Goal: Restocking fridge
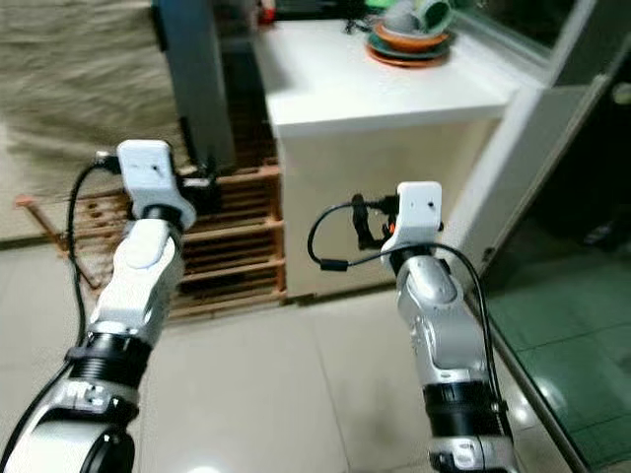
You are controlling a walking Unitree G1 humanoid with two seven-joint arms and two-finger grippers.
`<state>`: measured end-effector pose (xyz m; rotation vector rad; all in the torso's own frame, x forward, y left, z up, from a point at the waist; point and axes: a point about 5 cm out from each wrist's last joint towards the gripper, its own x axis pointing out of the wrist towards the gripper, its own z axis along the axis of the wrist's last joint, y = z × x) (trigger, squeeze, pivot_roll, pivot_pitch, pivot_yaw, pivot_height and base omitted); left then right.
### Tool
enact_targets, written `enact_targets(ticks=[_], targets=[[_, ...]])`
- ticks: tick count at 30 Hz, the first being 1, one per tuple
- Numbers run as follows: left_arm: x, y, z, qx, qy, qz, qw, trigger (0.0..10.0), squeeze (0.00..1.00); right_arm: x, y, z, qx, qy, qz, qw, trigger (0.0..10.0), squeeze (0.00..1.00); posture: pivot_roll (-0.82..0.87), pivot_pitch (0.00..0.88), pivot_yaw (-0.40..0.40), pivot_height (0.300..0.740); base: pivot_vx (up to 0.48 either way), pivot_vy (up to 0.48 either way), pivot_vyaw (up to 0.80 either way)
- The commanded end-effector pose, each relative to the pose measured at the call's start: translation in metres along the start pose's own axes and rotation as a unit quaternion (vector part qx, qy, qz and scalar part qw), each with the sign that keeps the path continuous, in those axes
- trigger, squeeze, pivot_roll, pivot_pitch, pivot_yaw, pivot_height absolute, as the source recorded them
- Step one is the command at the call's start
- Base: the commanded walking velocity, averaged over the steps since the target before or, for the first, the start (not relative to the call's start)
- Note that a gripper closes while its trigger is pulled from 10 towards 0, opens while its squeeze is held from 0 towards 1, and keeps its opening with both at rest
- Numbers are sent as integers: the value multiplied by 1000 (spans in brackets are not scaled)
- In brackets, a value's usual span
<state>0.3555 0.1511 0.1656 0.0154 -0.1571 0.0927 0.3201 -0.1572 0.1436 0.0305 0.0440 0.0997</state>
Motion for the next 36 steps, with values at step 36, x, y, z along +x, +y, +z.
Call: enact_targets(ticks=[36], targets=[[-3, -2, -9, 28, 27, -16, 999, 10000, 0, -3, 26, -7, -29, -14, 65, 997, 10000, 0, -124, 0, 24, 740, 43, 373, 0]])
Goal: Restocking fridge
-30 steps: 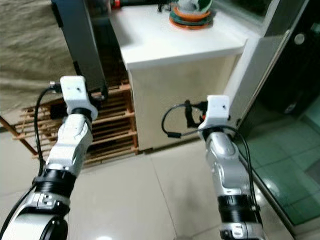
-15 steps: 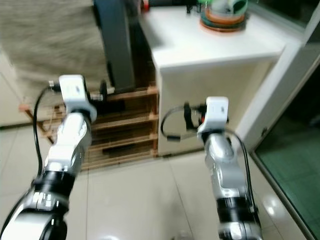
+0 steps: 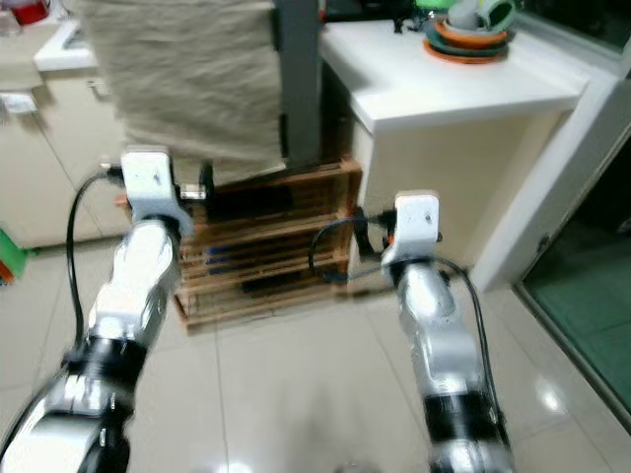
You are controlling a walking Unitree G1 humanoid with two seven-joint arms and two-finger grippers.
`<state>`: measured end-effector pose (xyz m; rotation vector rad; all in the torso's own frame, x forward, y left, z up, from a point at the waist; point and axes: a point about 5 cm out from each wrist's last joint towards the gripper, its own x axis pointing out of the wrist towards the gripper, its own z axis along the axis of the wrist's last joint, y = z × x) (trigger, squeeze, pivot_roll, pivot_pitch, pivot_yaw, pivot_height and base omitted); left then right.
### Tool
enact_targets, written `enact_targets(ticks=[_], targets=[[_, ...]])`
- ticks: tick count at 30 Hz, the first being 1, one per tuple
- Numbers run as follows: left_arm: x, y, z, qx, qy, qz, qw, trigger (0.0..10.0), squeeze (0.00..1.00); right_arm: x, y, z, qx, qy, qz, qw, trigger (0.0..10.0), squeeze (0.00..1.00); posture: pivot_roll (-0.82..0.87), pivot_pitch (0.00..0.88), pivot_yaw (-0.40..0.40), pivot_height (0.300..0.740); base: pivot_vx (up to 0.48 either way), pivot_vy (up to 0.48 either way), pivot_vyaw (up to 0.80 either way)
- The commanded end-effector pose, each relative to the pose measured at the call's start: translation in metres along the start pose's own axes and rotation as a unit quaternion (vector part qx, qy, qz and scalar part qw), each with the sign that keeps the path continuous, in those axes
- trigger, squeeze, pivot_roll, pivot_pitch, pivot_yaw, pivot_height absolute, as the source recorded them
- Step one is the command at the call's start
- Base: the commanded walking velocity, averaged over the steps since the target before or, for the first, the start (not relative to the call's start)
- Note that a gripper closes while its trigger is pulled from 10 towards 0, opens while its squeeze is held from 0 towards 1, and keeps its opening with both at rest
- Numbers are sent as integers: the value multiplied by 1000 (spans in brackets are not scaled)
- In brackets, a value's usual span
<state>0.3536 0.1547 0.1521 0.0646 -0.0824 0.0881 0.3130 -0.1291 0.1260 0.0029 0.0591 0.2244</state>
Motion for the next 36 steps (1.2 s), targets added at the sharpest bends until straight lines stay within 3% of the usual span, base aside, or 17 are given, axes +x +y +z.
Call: enact_targets(ticks=[1, 11, 28, 36], targets=[[1, -5, 4, 2, -9, -11, 1000, 10000, 0, 0, -2, 12, -16, -22, 2, 1000, 10000, 0, -124, 0, 24, 740, 0, 0, 0], [1, -6, -1, -4, 4, -6, 1000, 10000, 0, 1, 37, 32, -94, -70, 106, 987, 10000, 0, -117, 0, 15, 740, 450, 0, 0], [0, -9, -2, -11, 7, -7, 1000, 10000, 0, 1, 34, 34, -103, -74, 105, 986, 10000, 0, -117, 0, 10, 740, 445, 0, 0], [-1, -10, -2, -18, 6, -16, 1000, 10000, 0, -1, 20, 29, -78, -61, 72, 992, 10000, 0, -118, 0, 12, 740, 97, 418, 0]])
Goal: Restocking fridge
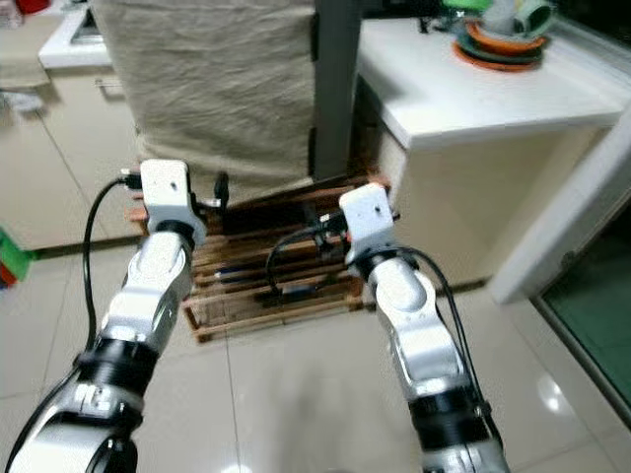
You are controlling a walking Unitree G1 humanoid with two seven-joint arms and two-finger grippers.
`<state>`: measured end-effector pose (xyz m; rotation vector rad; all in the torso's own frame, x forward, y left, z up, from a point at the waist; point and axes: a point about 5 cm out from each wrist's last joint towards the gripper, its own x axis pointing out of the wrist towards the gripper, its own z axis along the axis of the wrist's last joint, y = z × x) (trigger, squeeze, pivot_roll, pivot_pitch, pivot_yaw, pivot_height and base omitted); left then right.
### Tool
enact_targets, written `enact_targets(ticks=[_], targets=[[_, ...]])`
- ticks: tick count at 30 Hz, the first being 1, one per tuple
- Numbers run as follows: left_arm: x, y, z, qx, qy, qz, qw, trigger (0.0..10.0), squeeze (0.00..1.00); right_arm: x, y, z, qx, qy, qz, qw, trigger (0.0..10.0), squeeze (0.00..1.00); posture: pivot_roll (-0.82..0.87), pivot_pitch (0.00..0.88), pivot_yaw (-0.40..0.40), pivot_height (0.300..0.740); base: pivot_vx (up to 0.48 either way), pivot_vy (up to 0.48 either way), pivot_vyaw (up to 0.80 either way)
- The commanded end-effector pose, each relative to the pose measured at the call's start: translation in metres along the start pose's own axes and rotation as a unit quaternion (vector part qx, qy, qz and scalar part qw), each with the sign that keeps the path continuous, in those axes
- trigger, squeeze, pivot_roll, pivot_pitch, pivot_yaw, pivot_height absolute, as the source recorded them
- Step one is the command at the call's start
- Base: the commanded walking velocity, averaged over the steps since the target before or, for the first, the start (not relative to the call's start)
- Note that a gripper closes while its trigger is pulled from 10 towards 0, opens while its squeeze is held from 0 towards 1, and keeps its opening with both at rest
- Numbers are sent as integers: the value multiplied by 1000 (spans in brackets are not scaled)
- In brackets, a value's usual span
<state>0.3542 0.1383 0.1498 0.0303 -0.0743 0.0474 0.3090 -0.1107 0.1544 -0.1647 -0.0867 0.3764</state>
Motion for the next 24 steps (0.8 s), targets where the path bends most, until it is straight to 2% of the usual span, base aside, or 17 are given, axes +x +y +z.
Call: enact_targets(ticks=[1, 4, 8, 18, 20, 22, 24], targets=[[0, 7, -1, 0, 1, 3, 1000, 10000, 0, 0, 1, 1, 15, 0, -2, 1000, 10000, 0, -118, 0, 12, 740, 0, 480, 0], [-1, 8, -1, -4, 2, 6, 1000, 10000, 0, -2, -6, -2, 22, 6, -16, 1000, 10000, 0, -119, 0, 13, 740, 0, 480, -267], [-1, 12, -2, -4, 7, 12, 1000, 10000, 0, -3, -13, -5, 23, 11, -30, 999, 10000, 0, -117, 0, 13, 740, 0, 480, -800], [-2, 15, -5, 1, 14, 16, 1000, 10000, 0, -6, -15, -5, 14, 9, -39, 999, 10000, 0, -121, 0, 15, 740, 0, 480, -791], [-2, 17, -5, 16, 7, 23, 1000, 10000, 0, -8, -11, 1, 18, -15, -29, 999, 10000, 0, -121, 0, 18, 740, 0, 480, -781], [-3, 20, -4, 16, 0, 26, 1000, 10000, 0, -9, -8, 5, 10, -25, -19, 999, 10000, 0, -124, 0, 21, 740, 0, 480, 0], [-9, 32, -2, 36, -20, 38, 998, 10000, 0, -15, -2, 16, -5, -54, -1, 999, 10000, 0, -124, 0, 21, 740, 0, 0, 0]])
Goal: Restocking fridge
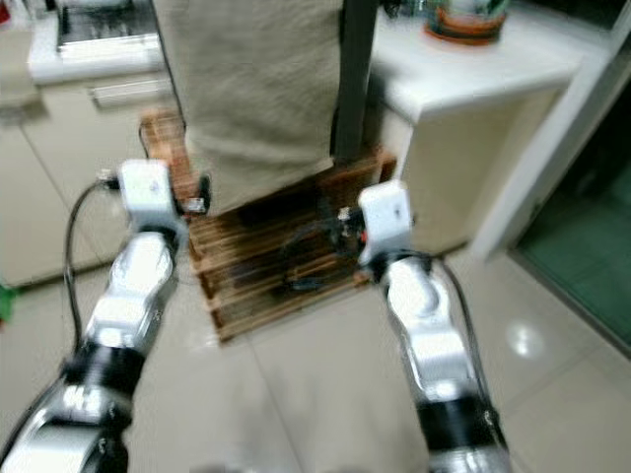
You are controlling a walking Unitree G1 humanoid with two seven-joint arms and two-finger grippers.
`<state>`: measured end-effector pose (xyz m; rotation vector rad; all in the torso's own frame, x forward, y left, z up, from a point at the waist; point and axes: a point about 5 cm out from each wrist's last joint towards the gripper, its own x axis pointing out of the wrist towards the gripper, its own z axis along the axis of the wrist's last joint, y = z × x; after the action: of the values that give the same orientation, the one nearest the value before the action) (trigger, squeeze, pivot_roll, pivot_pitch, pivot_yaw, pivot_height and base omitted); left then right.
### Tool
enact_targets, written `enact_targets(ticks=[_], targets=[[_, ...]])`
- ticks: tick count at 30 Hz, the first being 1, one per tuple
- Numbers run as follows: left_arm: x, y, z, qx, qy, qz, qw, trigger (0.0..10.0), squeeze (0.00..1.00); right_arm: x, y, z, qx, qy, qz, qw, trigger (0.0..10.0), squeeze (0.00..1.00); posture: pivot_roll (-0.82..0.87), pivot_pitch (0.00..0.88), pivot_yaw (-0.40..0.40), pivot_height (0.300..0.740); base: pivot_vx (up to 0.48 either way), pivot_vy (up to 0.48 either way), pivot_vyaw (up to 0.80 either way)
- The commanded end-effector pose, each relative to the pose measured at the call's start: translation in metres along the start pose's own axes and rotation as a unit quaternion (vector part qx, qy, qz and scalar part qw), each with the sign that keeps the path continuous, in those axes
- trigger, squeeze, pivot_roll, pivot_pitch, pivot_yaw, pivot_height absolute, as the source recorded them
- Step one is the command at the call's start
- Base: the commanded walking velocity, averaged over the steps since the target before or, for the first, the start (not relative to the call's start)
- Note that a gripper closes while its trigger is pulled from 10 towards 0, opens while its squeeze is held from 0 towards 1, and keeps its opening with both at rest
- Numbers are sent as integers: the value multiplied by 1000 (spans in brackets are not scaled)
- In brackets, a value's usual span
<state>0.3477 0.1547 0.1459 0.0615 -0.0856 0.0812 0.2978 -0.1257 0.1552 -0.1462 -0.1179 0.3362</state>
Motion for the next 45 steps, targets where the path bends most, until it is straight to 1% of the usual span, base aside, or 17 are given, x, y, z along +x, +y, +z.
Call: enact_targets(ticks=[1, 3, 4, 5, 8, 9, 10, 11, 12, 13, 20, 23, 29, 38, 41, 43, 45], targets=[[-5, 19, 1, 20, -17, 25, 999, 10000, 0, -1, 6, 20, -5, -51, 19, 999, 10000, 0, -124, 0, 21, 740, 0, 0, 0], [-8, 23, 0, 17, -23, 29, 999, 10000, 0, -4, -2, 31, 6, -73, 7, 997, 10000, 0, -124, 0, 21, 740, 0, 0, 0], [-9, 23, 2, 12, -31, 30, 999, 10000, 0, -4, -9, 37, 14, -84, -6, 996, 10000, 0, -124, 0, 21, 740, 0, 0, 0], [-9, 23, 2, 12, -31, 30, 999, 10000, 0, -4, -9, 37, 14, -84, -6, 996, 10000, 0, -124, 0, 21, 740, 0, 0, 0], [-9, 22, 7, 9, -43, 31, 999, 10000, 0, -2, -17, 40, 28, -88, -26, 995, 10000, 0, -124, 0, 21, 740, 387, 0, 0], [-9, 23, 9, 10, -47, 33, 998, 10000, 0, -1, -20, 39, 38, -86, -37, 995, 10000, 0, -124, 0, 21, 740, 480, 0, 0], [-9, 24, 11, 8, -52, 35, 998, 10000, 0, 1, -28, 31, 67, -66, -72, 993, 10000, 0, -124, 0, 21, 740, 480, 0, 0], [-9, 24, 11, 8, -52, 35, 998, 10000, 0, 1, -28, 31, 67, -66, -72, 993, 10000, 0, -124, 0, 21, 740, 480, 0, 0], [-10, 26, 10, 9, -52, 38, 998, 10000, 0, 1, -32, 23, 85, -47, -95, 991, 10000, 0, -124, 0, 21, 740, 480, 0, 0], [-10, 27, 9, 10, -50, 40, 998, 10000, 0, 1, -34, 19, 91, -37, -104, 990, 10000, 0, -124, 0, 21, 740, 480, 0, 0], [-10, 29, 1, 11, -24, 50, 998, 10000, 0, -1, -36, 3, 105, -1, -115, 988, 10000, 0, -110, 0, 19, 740, 474, 0, 0], [-3, 33, 4, 3, -20, 66, 998, 10000, 0, -1, -42, -2, 104, 12, -125, 987, 10000, 0, -117, 0, 23, 740, 467, 0, 0], [2, 34, 5, -13, -12, 84, 996, 10000, 0, -2, -50, -1, 103, 11, -141, 985, 10000, 0, -124, 0, 23, 740, 456, 0, 0], [4, 30, 6, -15, -14, 78, 997, 10000, 0, -2, -49, -3, 101, 13, -140, 985, 10000, 0, -128, 0, 24, 740, 446, 0, 0], [4, 24, 13, -27, -34, 58, 997, 10000, 0, -1, -49, -4, 103, 15, -140, 985, 10000, 0, -128, 0, 24, 740, 442, 0, 0], [4, 20, 17, -25, -44, 48, 998, 10000, 0, -1, -49, -4, 103, 15, -140, 985, 10000, 0, -122, 0, 23, 740, 0, 0, 0], [3, 13, 29, -15, -69, 30, 997, 10000, 0, 0, -48, -3, 103, 14, -137, 985, 10000, 0, -122, 0, 23, 740, 0, 0, 0]])
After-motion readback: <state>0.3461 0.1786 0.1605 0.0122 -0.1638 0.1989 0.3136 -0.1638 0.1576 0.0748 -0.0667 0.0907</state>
